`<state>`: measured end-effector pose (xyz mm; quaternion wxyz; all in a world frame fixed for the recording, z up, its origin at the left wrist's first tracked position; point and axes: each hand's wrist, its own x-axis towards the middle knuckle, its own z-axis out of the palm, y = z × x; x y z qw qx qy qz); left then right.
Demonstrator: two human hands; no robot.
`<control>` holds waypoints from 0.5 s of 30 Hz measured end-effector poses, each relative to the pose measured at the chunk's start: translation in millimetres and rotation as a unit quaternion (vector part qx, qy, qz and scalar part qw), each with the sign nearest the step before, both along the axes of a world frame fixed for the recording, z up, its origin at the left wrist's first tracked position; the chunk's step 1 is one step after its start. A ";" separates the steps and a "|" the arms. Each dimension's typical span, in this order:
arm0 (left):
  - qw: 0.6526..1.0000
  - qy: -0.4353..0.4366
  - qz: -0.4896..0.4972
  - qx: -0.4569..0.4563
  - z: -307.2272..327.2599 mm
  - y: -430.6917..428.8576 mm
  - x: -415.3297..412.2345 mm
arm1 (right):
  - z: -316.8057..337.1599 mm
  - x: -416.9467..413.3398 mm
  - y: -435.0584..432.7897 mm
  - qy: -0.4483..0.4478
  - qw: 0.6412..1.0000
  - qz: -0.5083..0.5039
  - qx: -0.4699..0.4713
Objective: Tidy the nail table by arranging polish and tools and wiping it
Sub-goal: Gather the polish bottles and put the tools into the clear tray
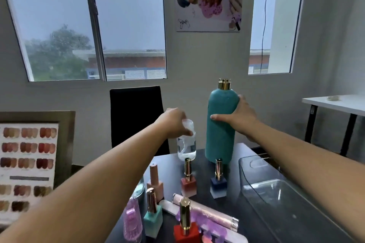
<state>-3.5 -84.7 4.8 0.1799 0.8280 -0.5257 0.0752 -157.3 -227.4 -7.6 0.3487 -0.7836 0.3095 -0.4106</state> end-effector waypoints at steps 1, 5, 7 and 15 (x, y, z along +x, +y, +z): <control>1.000 0.005 -0.004 -0.009 -1.1 -11.0 -4.4 | 2.9 -8.0 -6.9 -0.003 1.000 -0.005 0.001; 0.999 0.025 -0.020 0.000 -8.4 -50.4 -22.2 | 6.4 -35.5 -29.6 -0.001 1.000 -0.025 0.004; 0.999 0.030 -0.029 0.014 -12.8 -69.8 -31.6 | 3.1 -48.1 -40.3 0.010 0.999 -0.042 0.003; 0.998 0.019 -0.046 0.022 -18.4 -109.8 -44.3 | -7.3 -71.0 -64.2 0.028 0.998 -0.054 0.023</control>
